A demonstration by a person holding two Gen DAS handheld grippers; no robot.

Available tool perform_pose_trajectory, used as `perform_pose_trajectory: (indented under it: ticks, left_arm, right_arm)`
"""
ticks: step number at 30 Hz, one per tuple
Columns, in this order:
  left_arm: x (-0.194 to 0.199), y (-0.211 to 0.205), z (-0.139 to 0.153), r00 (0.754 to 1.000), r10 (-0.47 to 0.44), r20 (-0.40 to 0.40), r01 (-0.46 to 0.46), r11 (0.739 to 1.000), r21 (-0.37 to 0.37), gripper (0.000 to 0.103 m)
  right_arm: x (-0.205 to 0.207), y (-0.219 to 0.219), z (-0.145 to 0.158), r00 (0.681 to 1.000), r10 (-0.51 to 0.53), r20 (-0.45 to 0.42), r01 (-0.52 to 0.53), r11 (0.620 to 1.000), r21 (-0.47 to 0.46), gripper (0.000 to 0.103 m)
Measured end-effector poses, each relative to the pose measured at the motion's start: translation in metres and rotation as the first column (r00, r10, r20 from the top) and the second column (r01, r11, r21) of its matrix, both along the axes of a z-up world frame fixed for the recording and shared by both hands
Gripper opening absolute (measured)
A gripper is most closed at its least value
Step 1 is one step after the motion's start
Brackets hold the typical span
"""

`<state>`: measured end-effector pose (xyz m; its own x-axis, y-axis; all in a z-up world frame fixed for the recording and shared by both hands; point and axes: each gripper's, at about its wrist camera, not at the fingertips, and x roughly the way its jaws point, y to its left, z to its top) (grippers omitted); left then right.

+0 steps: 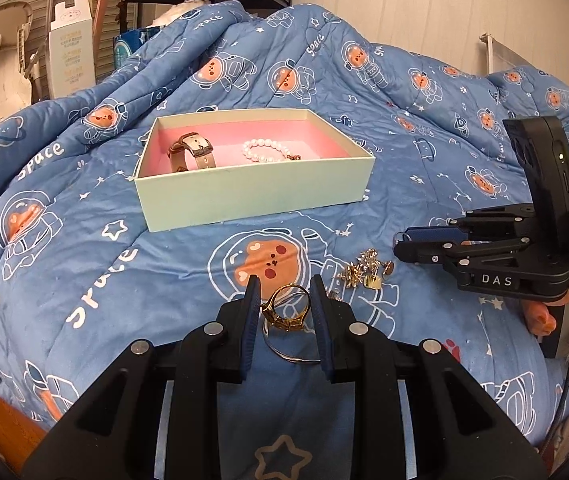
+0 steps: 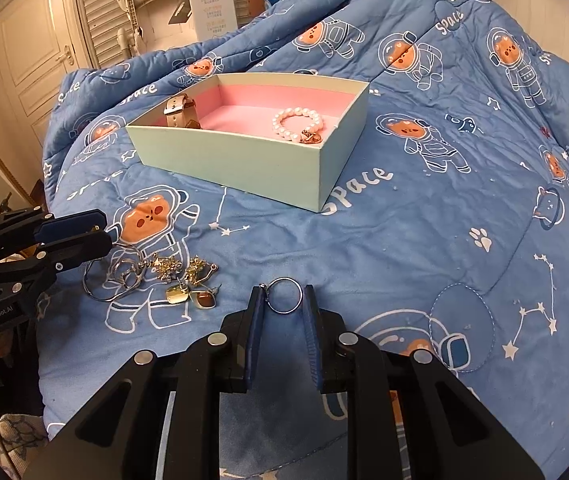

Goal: Organize jewelry
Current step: 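Grasp the gold ring with the left gripper while the right gripper grasps the silver ring, then lower both rings into the pink box and open both grippers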

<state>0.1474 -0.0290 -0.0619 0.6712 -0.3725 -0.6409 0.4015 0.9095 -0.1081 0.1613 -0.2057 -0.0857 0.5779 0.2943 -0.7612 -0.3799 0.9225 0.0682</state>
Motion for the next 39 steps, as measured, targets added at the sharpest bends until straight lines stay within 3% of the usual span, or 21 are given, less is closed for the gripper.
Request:
perform_pose_trajectory:
  ticks: [19, 25, 31, 39]
  left_arm:
    - [0.017, 0.001, 0.032, 0.999, 0.006, 0.032, -0.004, 0.998, -0.055, 0.026]
    - [0.036, -0.002, 0.047, 0.999, 0.009, 0.044, -0.006, 0.998, -0.058, 0.026]
    - [0.073, -0.002, 0.054, 1.000, 0.021, -0.009, -0.021, 0.995, -0.095, 0.026]
    - [0.131, 0.005, 0.070, 0.997, 0.067, -0.048, -0.072, 0.991, -0.112, 0.026]
  right_arm:
    - [0.002, 0.007, 0.037, 0.997, 0.071, 0.013, -0.072, 0.988, 0.139, 0.019]
    - [0.020, 0.015, 0.060, 0.994, 0.095, 0.053, -0.101, 0.987, 0.128, 0.019]
    - [0.049, 0.029, 0.076, 0.988, 0.127, 0.093, -0.132, 0.990, 0.055, 0.019]
    - [0.089, 0.049, 0.073, 0.985, 0.171, 0.034, -0.171, 0.985, 0.008, 0.019]
